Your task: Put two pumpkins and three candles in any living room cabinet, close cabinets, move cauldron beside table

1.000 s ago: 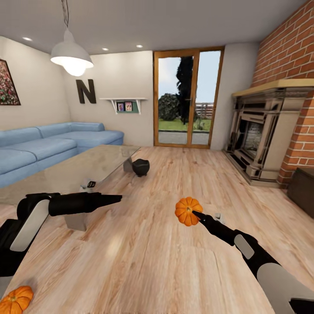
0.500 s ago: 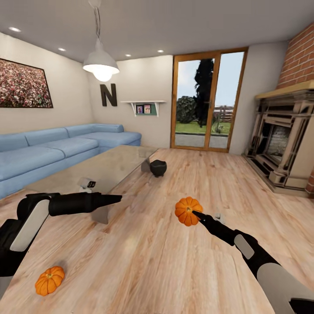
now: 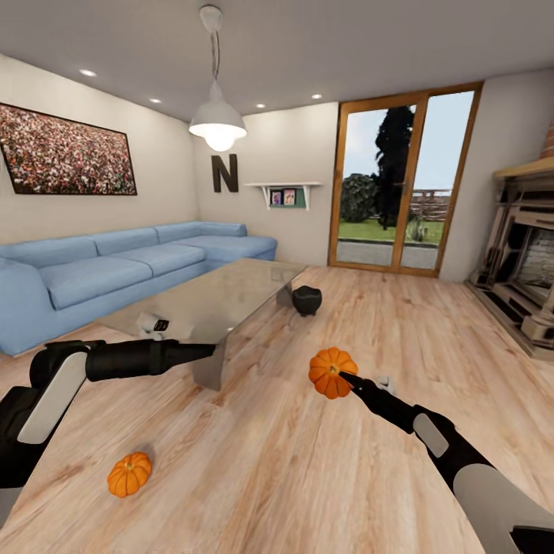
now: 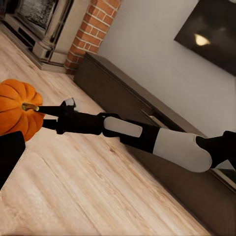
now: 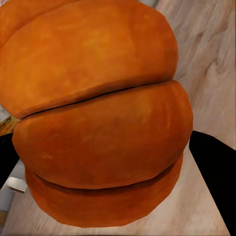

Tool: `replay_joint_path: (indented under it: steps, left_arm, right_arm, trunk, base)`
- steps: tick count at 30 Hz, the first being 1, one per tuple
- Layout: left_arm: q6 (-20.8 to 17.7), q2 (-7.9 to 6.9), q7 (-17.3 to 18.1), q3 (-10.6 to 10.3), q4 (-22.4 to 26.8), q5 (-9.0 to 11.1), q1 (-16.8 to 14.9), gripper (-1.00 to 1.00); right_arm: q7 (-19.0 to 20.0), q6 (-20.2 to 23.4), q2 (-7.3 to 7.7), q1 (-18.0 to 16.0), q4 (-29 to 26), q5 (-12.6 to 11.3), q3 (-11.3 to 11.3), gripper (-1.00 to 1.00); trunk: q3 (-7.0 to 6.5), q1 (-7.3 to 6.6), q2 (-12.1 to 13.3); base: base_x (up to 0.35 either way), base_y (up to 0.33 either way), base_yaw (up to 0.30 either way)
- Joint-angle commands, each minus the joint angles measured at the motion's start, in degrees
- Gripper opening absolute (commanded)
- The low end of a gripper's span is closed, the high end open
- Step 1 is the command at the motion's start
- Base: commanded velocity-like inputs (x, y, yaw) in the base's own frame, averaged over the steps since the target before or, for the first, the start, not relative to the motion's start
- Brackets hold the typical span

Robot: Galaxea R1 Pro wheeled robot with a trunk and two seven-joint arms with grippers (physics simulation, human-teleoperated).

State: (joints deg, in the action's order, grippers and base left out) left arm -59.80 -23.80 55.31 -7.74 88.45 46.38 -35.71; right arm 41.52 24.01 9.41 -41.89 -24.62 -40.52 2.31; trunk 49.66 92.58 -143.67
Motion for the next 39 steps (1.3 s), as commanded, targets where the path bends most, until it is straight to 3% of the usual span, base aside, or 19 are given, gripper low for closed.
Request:
replay_joint_path:
  steps: [1,23,39]
  left_arm:
    - [-0.20,-0.02,0.15,-0.08,-0.04,0.03,-0.07,1.00]
    - [-0.20,-0.02,0.13,0.08,-0.18,0.05,-0.07,1.00]
    - [-0.20,-0.11,0.51,0.26,-0.60,-0.04,-0.07,1.00]
  right_arm:
    - [0.08,0.60,-0.02,-0.03,-0.05,-0.61,0.30,-1.00]
    - [0.14,0.56,-0.02,-0.03,-0.01,-0.59,0.25,-1.00]
    - [0.31,0.24,0.08,-0.03,-0.07,-0.69,0.63,-1.00]
  trunk:
    - [-0.01,-0.02,-0.03]
    - [-1.37,-0.02,-0.03]
    - [-1.46,-0.02,-0.03]
  base:
    - [-0.001,0.003,0.237]
    - [0.000,0.028,0.234]
    - [0.000,0.167,0.024]
